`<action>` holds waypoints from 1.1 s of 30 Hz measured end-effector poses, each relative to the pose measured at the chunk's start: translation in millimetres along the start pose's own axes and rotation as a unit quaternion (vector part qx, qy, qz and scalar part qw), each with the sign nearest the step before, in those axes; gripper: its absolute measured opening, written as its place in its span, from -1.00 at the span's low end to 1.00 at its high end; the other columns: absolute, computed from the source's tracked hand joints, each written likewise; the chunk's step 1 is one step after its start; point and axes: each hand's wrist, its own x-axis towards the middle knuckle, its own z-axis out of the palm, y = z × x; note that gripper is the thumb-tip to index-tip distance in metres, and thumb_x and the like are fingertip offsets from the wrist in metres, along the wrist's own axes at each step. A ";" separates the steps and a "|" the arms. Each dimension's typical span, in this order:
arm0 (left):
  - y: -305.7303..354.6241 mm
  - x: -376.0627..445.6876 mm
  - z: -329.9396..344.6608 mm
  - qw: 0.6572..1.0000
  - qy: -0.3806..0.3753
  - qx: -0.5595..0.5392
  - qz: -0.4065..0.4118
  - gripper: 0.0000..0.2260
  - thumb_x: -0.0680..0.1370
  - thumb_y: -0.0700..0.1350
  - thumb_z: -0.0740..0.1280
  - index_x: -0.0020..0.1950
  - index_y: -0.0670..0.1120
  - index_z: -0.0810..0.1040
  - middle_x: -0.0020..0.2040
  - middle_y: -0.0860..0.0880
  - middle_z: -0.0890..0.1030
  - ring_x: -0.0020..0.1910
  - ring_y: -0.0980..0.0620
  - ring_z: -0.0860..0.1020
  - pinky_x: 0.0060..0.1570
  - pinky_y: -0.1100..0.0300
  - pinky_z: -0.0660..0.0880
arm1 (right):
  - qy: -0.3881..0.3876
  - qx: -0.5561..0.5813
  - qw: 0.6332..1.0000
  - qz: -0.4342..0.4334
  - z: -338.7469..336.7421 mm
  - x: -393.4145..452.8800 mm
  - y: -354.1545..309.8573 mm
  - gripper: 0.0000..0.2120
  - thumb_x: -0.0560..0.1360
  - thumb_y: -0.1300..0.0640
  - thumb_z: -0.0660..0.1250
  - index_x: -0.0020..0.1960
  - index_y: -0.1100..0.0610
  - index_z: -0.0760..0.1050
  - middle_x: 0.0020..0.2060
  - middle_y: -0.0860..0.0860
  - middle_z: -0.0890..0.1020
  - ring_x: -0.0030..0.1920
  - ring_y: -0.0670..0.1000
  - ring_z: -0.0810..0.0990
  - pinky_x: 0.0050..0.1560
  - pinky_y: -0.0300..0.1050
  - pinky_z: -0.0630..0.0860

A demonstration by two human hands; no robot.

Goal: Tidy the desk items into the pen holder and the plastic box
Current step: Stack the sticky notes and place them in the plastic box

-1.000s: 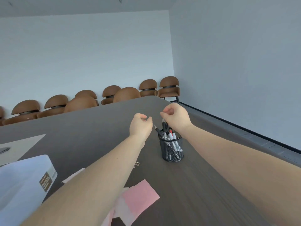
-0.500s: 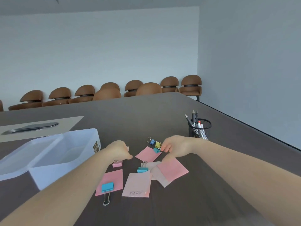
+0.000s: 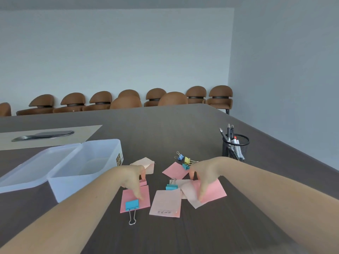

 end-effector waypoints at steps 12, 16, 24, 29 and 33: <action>-7.9 1.2 0.3 0.997 0.023 -0.074 0.001 -0.52 0.37 -0.02 0.51 0.24 -0.10 0.49 -0.03 -0.02 0.53 -0.12 -0.01 0.53 -0.28 0.25 0.43 | 0.084 0.099 0.991 -0.027 2.0 -0.8 9.1 -0.77 0.41 0.06 0.45 0.03 0.13 0.62 -0.11 0.04 0.60 -0.16 0.01 0.51 -0.30 -0.24 0.41; -14.2 5.0 -15.4 0.978 0.065 -0.200 0.007 -0.68 0.37 0.02 0.48 -0.04 -0.19 0.60 -0.17 -0.04 0.59 -0.22 -0.03 0.52 -0.22 0.21 0.39 | 0.154 0.266 0.951 -0.032 -8.6 -1.6 11.5 -0.80 0.39 0.12 0.48 -0.07 0.24 0.64 -0.21 0.04 0.60 -0.21 0.01 0.55 -0.22 -0.17 0.43; -11.0 35.9 -28.0 0.921 0.159 -0.353 -0.030 -0.73 0.53 -0.07 0.35 0.15 -0.20 0.55 0.10 -0.13 0.65 0.04 -0.12 0.62 -0.02 0.09 0.52 | 0.012 0.159 0.986 -0.049 -9.9 5.6 -6.2 -0.76 0.34 -0.05 0.49 -0.18 0.08 0.54 -0.17 -0.02 0.61 -0.09 0.03 0.58 -0.14 -0.15 0.48; -3.0 56.7 -20.4 0.941 0.185 -0.280 -0.045 -0.66 0.57 -0.02 0.26 0.26 -0.18 0.47 0.21 -0.13 0.58 0.19 -0.12 0.55 0.16 0.08 0.47 | -0.038 0.027 0.999 0.000 -5.0 12.0 -11.5 -0.18 0.28 -0.16 0.53 0.43 0.05 0.29 0.38 0.02 0.40 0.33 0.12 0.45 0.29 0.08 0.47; 0.8 74.3 -17.9 0.935 0.206 -0.283 -0.061 -0.69 0.58 -0.02 0.25 0.23 -0.16 0.47 0.21 -0.13 0.57 0.15 -0.12 0.54 0.10 0.10 0.45 | -0.049 0.038 0.998 0.024 -7.7 18.2 -15.0 -0.06 0.25 -0.13 0.56 0.48 0.09 0.19 0.33 0.02 0.43 0.22 0.10 0.54 0.16 -0.02 0.54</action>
